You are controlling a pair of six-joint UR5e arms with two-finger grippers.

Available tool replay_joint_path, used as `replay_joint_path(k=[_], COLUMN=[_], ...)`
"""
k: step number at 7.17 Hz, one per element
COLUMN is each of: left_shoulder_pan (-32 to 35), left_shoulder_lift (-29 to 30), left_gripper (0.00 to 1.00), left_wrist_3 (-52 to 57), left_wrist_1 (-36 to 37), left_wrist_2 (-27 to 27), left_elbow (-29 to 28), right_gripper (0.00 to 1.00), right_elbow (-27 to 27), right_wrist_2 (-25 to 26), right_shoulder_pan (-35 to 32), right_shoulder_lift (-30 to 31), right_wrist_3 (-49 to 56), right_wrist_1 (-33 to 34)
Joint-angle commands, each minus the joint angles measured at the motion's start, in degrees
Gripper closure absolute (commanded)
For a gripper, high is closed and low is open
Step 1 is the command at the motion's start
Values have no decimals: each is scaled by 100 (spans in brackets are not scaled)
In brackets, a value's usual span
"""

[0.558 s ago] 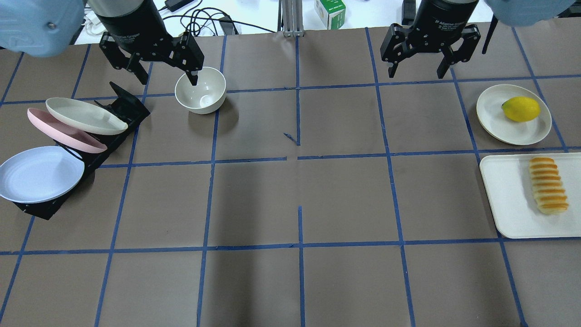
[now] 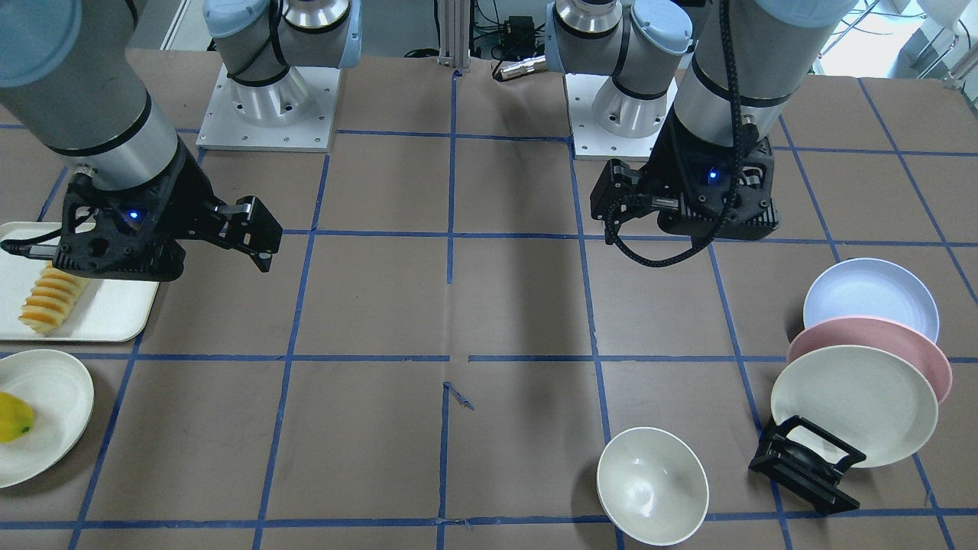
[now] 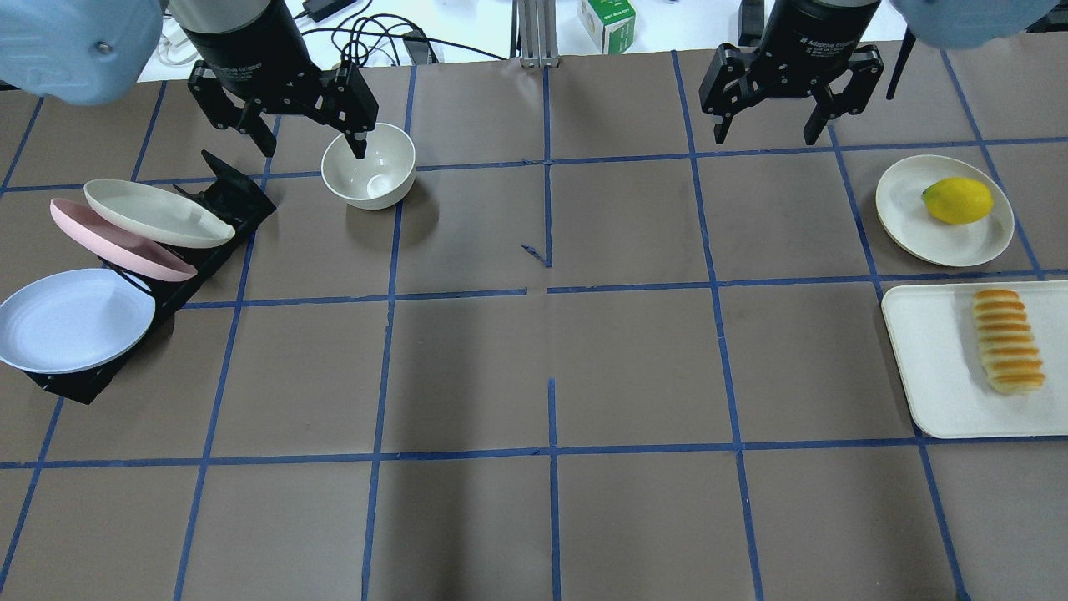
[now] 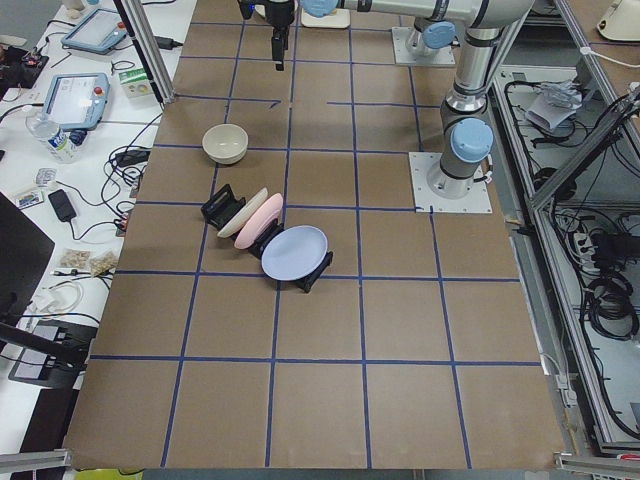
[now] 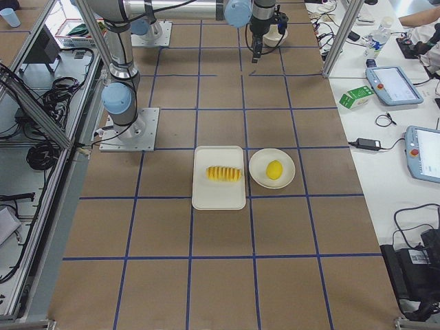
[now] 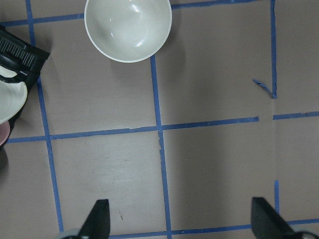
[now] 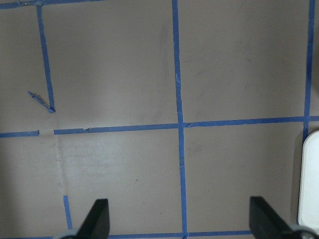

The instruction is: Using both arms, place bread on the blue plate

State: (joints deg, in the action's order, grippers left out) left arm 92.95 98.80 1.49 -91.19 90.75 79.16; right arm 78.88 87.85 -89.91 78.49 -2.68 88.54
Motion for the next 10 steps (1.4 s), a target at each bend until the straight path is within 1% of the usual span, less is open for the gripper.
replay_joint_path(k=[1, 2, 3, 4, 5, 6, 7, 8, 9, 10], left_shoulder_pan=[4, 4, 4, 4, 4, 4, 4, -22, -74, -205], left_shoulder_lift=[-70, -71, -71, -88, -80, -89, -89, -89, -115, -202], left_gripper=[0, 0, 0, 0, 0, 0, 0, 0, 0, 0], left_wrist_3=[9, 10, 1, 1, 1, 9, 10, 10, 1, 1], left_wrist_1=[-4, -4, -4, -4, -4, -4, -4, -13, -13, -30], left_wrist_2=[4, 4, 12, 12, 12, 21, 21, 4, -5, -5], left_elbow=[29, 29, 29, 29, 29, 29, 29, 29, 29, 29], right_gripper=[0, 0, 0, 0, 0, 0, 0, 0, 0, 0], right_elbow=[-4, 22, 22, 57, 344, 730, 1126, 1452, 1768, 2119], right_wrist_2=[-5, 22, 39, 118, 127, 119, 136, 371, 739, 760], right_shoulder_pan=[0, 52, 279, 786, 1304, 1657, 2018, 2265, 2442, 2635], right_shoulder_lift=[-18, -36, -36, -10, 25, 147, 227, 236, 237, 219], right_wrist_3=[4, 21, 422, 922, 1614, 2117, 2157, 2175, 2471, 2909], right_wrist_1=[5, -12, -65, -83, -74, 91, 458, 871, 1267, 1793])
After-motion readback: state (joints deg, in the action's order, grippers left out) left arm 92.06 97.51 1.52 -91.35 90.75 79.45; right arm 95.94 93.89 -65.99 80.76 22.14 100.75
